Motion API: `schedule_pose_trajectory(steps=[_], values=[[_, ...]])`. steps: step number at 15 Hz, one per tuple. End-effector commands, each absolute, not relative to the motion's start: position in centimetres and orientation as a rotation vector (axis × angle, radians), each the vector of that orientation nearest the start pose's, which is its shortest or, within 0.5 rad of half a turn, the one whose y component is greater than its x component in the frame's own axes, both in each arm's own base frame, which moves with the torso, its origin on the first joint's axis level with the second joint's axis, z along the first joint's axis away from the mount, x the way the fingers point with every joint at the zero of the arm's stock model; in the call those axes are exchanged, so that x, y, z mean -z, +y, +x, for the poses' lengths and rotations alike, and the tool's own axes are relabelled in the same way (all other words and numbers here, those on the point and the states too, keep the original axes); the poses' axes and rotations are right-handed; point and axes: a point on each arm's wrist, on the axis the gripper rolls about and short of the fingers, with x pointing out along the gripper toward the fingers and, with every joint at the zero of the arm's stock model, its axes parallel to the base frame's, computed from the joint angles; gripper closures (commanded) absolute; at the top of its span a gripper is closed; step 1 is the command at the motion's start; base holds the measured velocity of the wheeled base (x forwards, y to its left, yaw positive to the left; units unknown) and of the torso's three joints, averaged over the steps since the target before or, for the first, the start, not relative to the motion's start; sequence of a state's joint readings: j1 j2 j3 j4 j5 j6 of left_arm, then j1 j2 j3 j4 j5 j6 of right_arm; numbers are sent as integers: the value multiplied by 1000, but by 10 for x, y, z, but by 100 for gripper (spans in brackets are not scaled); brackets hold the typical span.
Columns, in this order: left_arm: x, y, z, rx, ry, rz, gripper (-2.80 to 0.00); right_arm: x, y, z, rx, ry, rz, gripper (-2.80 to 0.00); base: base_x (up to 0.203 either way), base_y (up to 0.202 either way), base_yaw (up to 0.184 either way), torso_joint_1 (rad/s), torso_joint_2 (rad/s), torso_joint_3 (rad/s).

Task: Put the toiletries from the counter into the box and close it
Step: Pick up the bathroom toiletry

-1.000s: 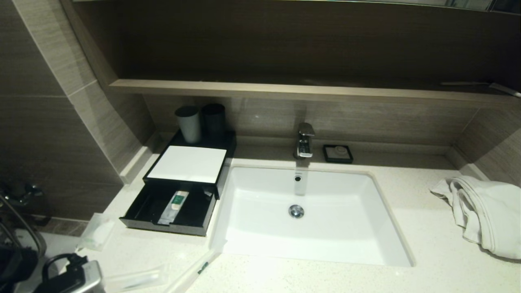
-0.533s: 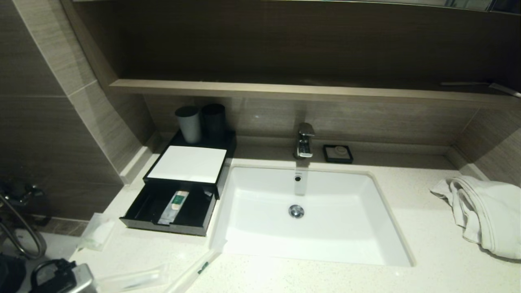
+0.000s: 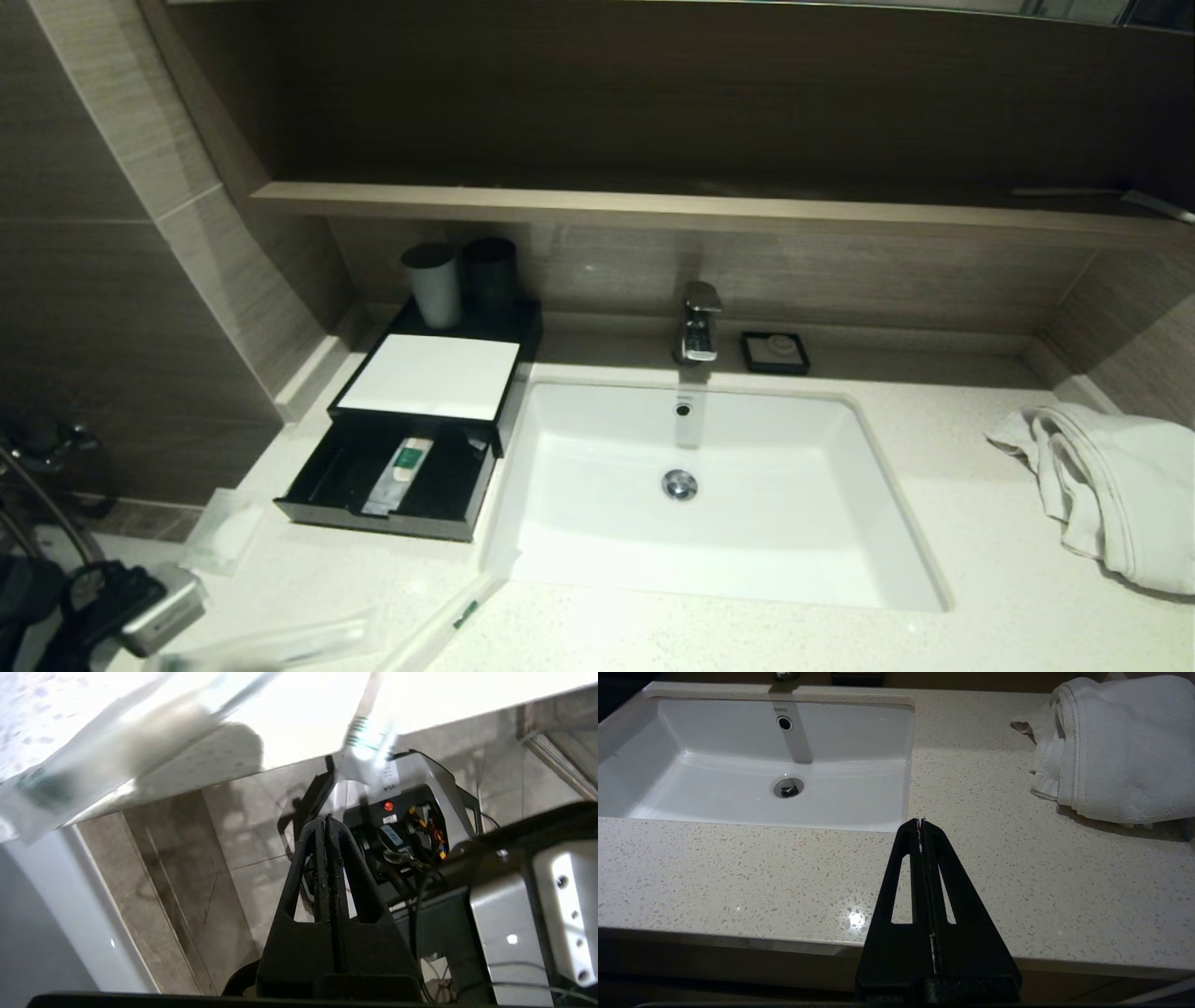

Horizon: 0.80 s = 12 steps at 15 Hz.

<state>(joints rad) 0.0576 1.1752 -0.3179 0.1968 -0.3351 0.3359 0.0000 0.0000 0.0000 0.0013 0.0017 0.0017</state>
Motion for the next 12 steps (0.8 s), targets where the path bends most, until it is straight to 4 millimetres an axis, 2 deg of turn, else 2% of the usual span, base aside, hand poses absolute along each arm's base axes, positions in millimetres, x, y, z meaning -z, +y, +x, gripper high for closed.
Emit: schedule_pose_trajectory(steps=[1,5,8,12], values=[[-101,6,113,366,1022,56,0,-75,0,-23,-2,2,2,0,0,0,0,0,0,0],[-104,18,117,254,1010,37,0,-75,0,-23,-2,2,2,0,0,0,0,0,0,0],[-105,28,133,202,1006,40,0,-75,0,-23,-2,2,2,0,0,0,0,0,0,0],[-107,46,144,178,983,166,0,-75,0,-23,-2,2,2,0,0,0,0,0,0,0]])
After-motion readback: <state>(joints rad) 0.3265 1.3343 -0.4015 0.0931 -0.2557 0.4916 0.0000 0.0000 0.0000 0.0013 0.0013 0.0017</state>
